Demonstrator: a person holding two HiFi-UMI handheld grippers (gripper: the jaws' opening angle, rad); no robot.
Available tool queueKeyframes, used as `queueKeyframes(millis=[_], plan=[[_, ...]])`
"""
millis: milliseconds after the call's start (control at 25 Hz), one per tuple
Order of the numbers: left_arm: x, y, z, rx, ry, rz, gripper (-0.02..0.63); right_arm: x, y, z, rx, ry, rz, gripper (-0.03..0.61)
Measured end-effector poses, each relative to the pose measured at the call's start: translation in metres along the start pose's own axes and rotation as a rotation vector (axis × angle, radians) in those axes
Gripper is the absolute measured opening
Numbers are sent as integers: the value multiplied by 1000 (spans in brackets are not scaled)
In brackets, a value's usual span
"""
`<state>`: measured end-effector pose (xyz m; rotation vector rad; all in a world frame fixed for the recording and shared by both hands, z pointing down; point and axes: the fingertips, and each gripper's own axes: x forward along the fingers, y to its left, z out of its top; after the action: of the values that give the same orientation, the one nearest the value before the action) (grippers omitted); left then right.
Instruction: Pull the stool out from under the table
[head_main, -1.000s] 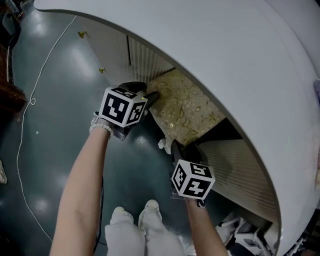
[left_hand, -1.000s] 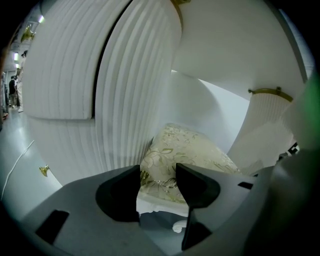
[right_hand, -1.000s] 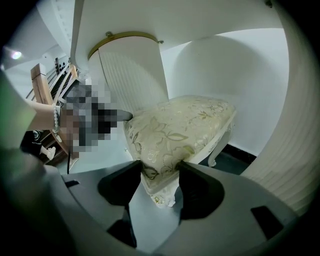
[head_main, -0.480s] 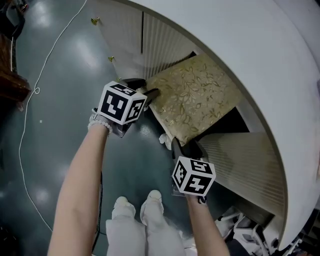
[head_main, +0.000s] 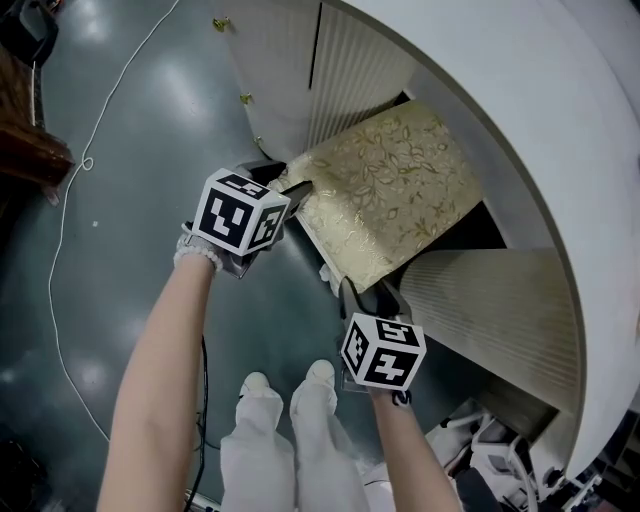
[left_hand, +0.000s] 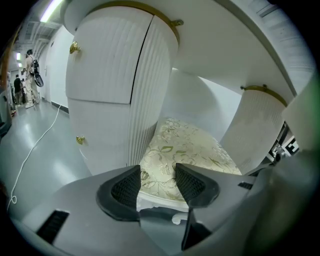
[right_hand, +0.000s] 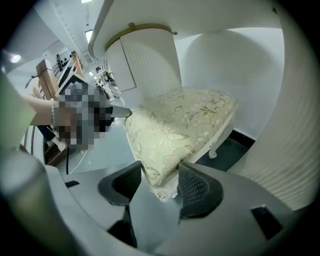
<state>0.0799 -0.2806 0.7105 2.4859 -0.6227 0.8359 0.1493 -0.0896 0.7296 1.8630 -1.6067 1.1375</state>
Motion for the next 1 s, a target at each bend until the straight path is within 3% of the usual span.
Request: queueKeyframes(millis=[760,1000], plan=[[-73,4,-67,-24,84,22,236,-29,61,-63,-17,134,42,244],[-110,-2,-110,-44,80,39,233,-45,86,-104,-51,152,56,242]])
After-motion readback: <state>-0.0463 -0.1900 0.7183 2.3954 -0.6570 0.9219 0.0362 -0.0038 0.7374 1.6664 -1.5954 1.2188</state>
